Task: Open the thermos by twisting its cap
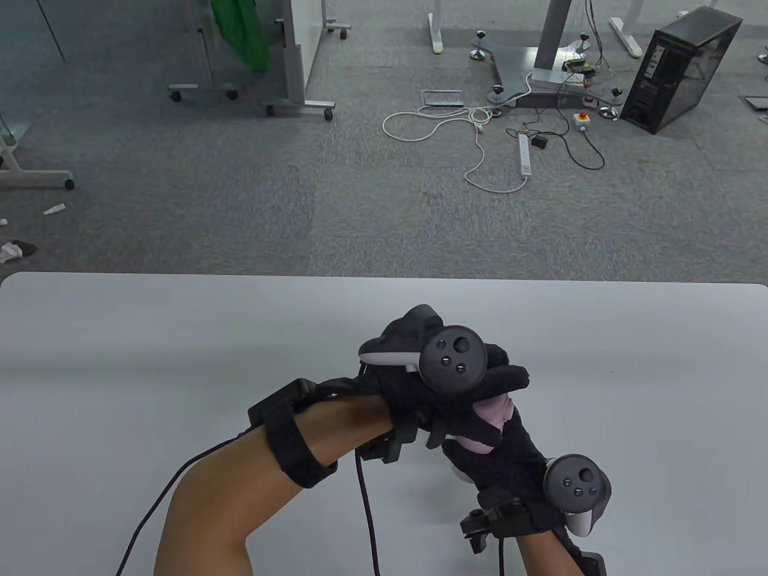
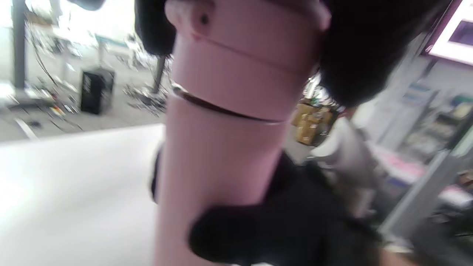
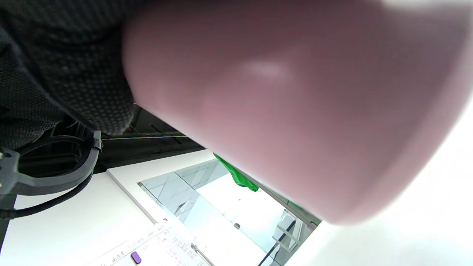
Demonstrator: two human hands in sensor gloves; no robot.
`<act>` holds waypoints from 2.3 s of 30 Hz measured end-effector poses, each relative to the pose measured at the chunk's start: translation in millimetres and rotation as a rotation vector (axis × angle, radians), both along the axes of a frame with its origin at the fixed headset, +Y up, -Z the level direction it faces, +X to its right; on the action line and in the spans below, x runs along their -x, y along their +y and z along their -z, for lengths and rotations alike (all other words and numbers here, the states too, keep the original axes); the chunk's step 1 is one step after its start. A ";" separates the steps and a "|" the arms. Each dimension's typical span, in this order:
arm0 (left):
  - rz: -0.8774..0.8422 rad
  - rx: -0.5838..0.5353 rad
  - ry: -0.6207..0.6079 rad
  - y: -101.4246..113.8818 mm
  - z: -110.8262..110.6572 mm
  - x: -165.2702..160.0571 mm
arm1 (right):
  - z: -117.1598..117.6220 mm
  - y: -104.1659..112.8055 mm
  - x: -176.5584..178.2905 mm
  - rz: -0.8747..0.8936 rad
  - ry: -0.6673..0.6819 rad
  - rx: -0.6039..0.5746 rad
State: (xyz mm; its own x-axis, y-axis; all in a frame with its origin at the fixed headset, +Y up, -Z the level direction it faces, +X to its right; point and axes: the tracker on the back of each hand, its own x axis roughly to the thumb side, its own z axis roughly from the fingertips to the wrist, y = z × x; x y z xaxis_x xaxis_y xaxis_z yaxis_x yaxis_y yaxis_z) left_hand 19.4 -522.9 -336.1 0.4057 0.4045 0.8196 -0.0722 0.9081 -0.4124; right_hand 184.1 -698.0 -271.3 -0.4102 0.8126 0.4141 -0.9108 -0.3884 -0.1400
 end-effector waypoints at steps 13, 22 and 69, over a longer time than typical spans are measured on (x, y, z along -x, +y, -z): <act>-0.051 -0.221 0.021 6.9 -11.0 -6.5 | -0.3 -0.2 -2.4 0.013 -0.017 -0.009; -0.063 -0.280 0.177 6.6 -9.2 3.0 | 0.1 1.0 1.9 -0.022 -0.009 -0.016; 0.034 0.094 0.018 2.3 4.0 7.8 | 1.6 -2.9 4.4 -0.048 0.013 0.014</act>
State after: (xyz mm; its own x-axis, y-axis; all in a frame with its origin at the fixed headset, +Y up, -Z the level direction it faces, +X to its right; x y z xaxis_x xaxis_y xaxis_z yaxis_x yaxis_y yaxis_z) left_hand 11.6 -520.7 -340.1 0.4347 0.4649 0.7713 -0.0502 0.8676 -0.4947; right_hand 179.7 -701.0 -272.9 -0.4436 0.7978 0.4084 -0.8927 -0.4336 -0.1227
